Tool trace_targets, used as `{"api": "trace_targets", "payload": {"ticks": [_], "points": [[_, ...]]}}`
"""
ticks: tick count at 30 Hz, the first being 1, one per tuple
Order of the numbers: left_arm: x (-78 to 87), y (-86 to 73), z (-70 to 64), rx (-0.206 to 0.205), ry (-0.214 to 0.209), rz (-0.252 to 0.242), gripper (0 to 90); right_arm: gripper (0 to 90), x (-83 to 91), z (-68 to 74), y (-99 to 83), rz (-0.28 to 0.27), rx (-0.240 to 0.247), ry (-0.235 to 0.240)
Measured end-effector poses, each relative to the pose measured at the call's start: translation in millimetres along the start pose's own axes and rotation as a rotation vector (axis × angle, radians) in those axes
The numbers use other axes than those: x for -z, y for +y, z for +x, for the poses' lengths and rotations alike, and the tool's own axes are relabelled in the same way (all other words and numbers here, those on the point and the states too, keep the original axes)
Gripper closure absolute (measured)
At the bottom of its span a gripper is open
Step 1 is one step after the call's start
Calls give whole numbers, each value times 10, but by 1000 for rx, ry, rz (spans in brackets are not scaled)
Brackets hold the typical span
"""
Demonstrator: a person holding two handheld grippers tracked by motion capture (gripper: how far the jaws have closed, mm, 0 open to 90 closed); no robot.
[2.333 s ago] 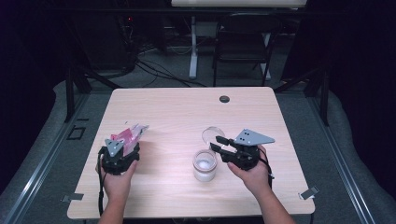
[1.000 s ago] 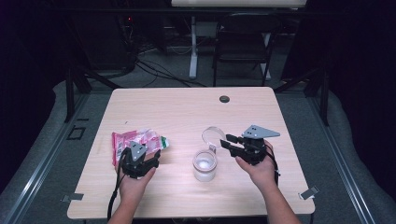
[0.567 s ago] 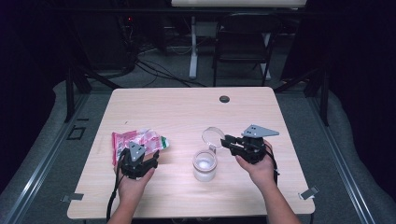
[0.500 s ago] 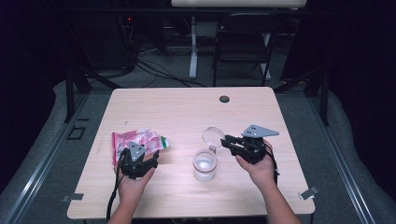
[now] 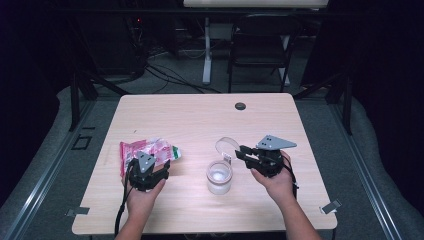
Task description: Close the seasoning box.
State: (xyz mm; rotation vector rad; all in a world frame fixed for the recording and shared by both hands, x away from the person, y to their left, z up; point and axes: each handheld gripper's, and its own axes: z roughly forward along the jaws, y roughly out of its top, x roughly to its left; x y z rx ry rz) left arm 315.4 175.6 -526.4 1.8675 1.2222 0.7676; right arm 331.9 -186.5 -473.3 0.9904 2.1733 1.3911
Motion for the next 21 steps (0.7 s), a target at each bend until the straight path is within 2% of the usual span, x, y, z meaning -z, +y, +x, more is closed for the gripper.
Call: {"api": "trace_targets", "payload": {"ticks": [8,16,21], "points": [[-12,12,-8,5,-2,-8,394,717,14,93,9,7,67,-26],[-47,34,-26,2,-10,-5,395,691,24,179,8,9,107,-20],[-70,49,-49,-7,-16,-6,396,672,42,248,1,9,154,-18]]}}
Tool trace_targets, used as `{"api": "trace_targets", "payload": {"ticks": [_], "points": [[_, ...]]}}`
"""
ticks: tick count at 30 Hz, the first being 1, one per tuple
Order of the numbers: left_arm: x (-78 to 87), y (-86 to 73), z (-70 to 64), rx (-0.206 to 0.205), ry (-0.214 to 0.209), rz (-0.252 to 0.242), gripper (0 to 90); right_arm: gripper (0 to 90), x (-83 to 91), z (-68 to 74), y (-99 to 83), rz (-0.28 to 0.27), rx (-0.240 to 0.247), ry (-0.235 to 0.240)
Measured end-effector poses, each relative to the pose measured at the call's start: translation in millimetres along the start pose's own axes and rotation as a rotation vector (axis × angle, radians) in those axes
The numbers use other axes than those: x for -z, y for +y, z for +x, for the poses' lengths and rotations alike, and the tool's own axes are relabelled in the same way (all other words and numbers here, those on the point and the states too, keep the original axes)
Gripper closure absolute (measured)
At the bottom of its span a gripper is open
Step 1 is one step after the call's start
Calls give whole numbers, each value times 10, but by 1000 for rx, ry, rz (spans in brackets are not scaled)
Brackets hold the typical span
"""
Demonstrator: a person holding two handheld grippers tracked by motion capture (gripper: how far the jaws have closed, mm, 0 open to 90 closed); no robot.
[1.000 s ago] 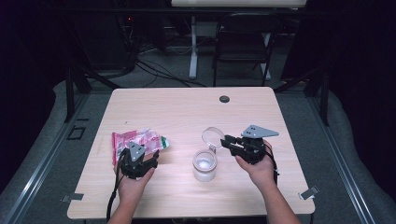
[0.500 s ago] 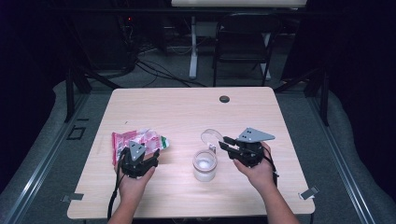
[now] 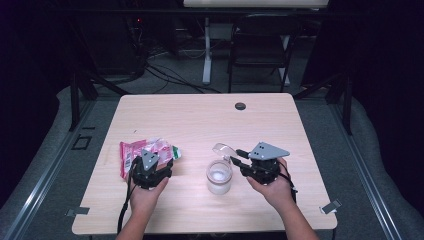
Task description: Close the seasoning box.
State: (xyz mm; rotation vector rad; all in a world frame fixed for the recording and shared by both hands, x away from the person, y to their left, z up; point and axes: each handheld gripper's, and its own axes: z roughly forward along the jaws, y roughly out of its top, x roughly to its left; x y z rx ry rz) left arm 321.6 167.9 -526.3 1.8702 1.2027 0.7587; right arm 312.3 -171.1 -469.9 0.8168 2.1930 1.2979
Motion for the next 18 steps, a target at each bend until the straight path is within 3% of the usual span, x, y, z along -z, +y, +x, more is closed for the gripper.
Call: {"api": "trace_targets", "payload": {"ticks": [18], "points": [[-88,28,-83,-20,-34,7,396,575,-9,188,-30,4,96,14]]}}
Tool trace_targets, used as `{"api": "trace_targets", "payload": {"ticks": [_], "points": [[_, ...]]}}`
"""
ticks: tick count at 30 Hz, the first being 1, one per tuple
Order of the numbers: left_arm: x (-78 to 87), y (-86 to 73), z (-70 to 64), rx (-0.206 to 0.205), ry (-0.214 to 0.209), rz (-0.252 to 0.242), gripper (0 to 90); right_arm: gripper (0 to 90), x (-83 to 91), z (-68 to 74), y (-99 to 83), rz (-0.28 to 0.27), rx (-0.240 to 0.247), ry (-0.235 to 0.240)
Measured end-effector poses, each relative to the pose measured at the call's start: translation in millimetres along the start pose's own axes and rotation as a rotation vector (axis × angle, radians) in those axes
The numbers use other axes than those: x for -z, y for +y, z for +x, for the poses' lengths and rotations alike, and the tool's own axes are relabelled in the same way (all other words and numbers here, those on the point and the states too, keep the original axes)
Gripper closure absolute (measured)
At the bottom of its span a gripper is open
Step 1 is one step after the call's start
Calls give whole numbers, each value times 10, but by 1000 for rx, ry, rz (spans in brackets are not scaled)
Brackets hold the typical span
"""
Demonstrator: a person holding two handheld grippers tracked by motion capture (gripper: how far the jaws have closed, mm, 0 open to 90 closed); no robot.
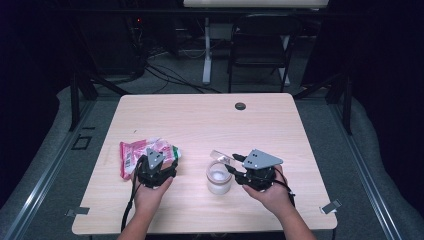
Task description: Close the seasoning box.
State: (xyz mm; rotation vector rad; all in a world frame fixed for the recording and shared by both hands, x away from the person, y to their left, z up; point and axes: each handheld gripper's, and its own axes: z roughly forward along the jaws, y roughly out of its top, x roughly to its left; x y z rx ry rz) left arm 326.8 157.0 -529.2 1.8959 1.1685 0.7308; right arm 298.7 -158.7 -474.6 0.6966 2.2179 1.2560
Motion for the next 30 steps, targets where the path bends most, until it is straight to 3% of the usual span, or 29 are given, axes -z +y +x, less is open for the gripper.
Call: {"api": "trace_targets", "payload": {"ticks": [8,30], "points": [[-8,15,-19,-8,0,3,397,556,-23,108,-3,11,67,-18],[-18,13,-25,-10,1,3,397,532,-26,111,-5,13,69,-1]]}}
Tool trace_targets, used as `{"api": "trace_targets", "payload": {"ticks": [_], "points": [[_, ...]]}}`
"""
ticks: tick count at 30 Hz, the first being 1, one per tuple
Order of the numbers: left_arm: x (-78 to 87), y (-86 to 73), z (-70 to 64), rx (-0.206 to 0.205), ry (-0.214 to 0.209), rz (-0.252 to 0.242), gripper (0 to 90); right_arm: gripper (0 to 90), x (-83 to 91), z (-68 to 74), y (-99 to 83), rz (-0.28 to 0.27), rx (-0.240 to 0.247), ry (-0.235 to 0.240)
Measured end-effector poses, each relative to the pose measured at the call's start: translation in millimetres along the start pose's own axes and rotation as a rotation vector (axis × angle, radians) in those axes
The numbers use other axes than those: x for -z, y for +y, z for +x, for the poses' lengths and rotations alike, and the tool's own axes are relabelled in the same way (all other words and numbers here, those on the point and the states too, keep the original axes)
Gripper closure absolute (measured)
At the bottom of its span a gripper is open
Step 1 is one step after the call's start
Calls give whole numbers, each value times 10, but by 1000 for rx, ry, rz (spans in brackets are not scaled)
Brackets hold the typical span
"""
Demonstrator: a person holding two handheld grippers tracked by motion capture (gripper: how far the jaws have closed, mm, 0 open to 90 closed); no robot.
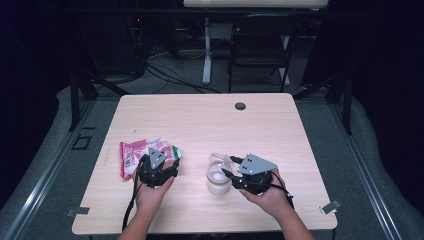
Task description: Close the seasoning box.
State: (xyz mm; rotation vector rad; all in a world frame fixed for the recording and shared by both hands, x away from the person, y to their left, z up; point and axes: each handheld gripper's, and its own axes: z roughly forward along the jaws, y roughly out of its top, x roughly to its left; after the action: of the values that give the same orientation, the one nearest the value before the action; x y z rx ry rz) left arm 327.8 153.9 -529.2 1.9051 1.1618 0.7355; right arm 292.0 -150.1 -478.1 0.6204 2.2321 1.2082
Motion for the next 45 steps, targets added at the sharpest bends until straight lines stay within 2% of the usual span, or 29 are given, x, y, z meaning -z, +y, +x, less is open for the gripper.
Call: {"api": "trace_targets", "payload": {"ticks": [18,31,45], "points": [[1,-4,-3,2,0,-3,397,481,-73,80,-2,17,34,54],[11,-3,-1,-2,-2,1,397,473,-112,132,-3,33,64,55],[11,-5,3,0,-4,-2,398,478,-138,152,-7,46,55,81]]}}
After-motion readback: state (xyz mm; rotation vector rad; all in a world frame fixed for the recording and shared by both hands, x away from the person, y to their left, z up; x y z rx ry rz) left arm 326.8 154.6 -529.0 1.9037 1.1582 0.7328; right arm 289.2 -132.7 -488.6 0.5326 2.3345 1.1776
